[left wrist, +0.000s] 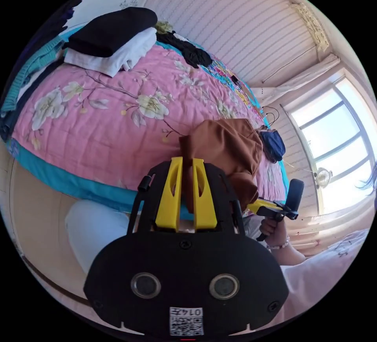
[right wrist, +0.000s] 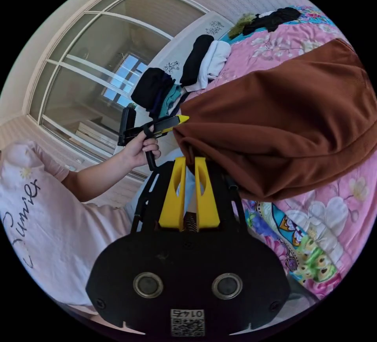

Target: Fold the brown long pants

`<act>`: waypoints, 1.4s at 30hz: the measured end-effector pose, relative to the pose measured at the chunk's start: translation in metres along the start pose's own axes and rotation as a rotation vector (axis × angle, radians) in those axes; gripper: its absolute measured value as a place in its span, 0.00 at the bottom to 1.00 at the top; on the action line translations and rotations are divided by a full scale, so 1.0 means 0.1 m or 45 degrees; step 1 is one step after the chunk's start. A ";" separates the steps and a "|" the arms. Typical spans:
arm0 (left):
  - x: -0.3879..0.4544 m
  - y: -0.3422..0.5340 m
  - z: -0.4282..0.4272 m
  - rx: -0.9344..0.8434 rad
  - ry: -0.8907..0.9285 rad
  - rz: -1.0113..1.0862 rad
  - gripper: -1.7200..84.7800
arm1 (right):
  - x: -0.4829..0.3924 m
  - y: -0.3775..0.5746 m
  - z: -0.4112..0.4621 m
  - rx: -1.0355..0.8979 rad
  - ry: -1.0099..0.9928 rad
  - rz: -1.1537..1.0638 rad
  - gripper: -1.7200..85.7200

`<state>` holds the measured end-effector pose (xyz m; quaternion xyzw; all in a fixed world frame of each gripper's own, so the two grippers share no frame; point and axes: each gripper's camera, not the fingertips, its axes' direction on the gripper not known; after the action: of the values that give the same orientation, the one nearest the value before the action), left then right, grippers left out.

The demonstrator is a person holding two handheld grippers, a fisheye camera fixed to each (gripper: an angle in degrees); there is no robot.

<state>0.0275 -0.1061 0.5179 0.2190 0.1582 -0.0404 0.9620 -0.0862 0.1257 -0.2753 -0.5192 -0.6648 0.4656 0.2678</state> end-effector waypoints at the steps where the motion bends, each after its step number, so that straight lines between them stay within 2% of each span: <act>1: 0.04 -0.02 -0.20 0.065 -0.037 0.032 0.02 | 0.01 0.02 -0.14 0.026 0.057 -0.015 0.05; 3: 0.21 -0.05 -0.45 0.122 -0.110 0.132 0.01 | 0.10 0.04 -0.45 0.107 0.204 0.018 0.05; 6: 0.82 -0.12 -0.44 0.080 -0.201 0.426 0.01 | 0.42 0.14 -1.14 0.439 0.399 0.162 0.06; 8: 1.29 -0.15 -0.16 0.002 -0.136 0.596 0.02 | 0.71 0.18 -1.49 0.596 0.514 0.259 0.07; 13: 2.91 -0.05 1.12 -0.174 0.103 1.036 0.09 | 1.11 0.12 -1.76 0.631 0.662 0.298 0.11; 16: 3.65 0.10 1.66 -0.174 0.036 1.255 0.10 | 1.28 0.26 -1.82 0.666 0.693 0.323 0.11; 18: 4.20 0.26 2.23 -0.200 -0.077 1.399 0.11 | 1.39 0.29 -1.92 0.698 0.626 0.358 0.11; 21: 4.50 0.46 3.00 -0.438 -0.239 1.449 0.14 | 1.49 0.30 -2.03 0.726 0.557 0.368 0.11; 24: 4.60 0.59 3.01 -0.401 -0.291 1.512 0.10 | 1.54 0.31 -2.08 0.718 0.502 0.353 0.11; 29: 4.56 0.66 2.35 -0.230 -0.083 1.436 0.02 | 1.56 0.38 -2.18 0.741 0.384 0.309 0.11; 34: 4.88 1.36 2.16 -0.319 0.090 1.539 0.01 | 1.40 0.54 -2.43 0.871 0.362 0.228 0.11; 39: 4.99 1.81 2.60 -0.415 -0.055 1.626 0.02 | 1.26 0.80 -2.71 1.005 0.375 0.167 0.11; 42: 5.07 1.70 2.42 -0.416 0.003 1.624 0.02 | 1.13 0.71 -2.69 0.937 0.343 0.030 0.12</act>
<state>0.6021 -0.0625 0.6310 0.1209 0.0024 0.5625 0.8179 0.1352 0.3253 -0.2398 -0.4527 -0.4062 0.6035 0.5155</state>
